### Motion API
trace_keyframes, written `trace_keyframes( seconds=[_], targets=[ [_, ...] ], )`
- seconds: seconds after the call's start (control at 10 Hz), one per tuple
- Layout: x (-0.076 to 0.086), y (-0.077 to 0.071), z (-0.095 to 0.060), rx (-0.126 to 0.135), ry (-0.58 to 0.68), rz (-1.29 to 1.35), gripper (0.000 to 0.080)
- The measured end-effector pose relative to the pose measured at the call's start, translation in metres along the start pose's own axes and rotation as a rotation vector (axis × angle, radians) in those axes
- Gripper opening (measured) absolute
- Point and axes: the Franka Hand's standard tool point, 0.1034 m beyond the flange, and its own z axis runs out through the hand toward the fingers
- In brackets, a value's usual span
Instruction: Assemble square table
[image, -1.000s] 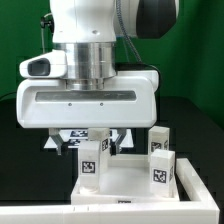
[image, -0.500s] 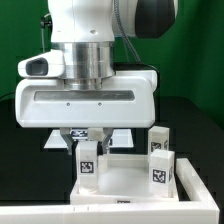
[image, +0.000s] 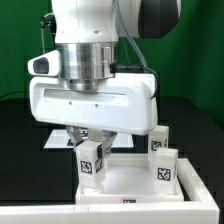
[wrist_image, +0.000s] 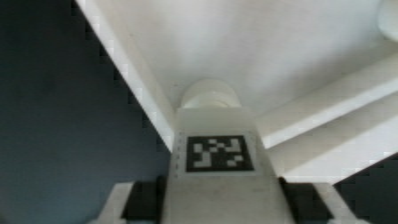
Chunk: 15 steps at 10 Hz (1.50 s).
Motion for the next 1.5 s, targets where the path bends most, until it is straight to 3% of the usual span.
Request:
trace_keyframes(
  seconds=[0.3, 0.6, 0.8, 0.9, 1.0, 1.1, 1.5],
  targets=[
    [0.001, 0.001, 0.002, 0.019, -0.008, 0.4, 0.0287],
    [-0.003, -0.012, 0.002, 0.019, -0.008, 0.686, 0.0287],
    [-0.003, -0.011, 0.002, 0.021, -0.009, 0.626, 0.0288],
    [-0.004, -0.01, 0.002, 0.021, -0.009, 0.574, 0.0478],
    [-0.004, -0.012, 0.002, 0.023, -0.002, 0.496, 0.0478],
    [-0.003, -0.012, 0.002, 0.025, 0.003, 0.4, 0.0612],
    [-0.001, -0.009, 0.002, 0.011, 0.005, 0.008, 0.0649]
  ],
)
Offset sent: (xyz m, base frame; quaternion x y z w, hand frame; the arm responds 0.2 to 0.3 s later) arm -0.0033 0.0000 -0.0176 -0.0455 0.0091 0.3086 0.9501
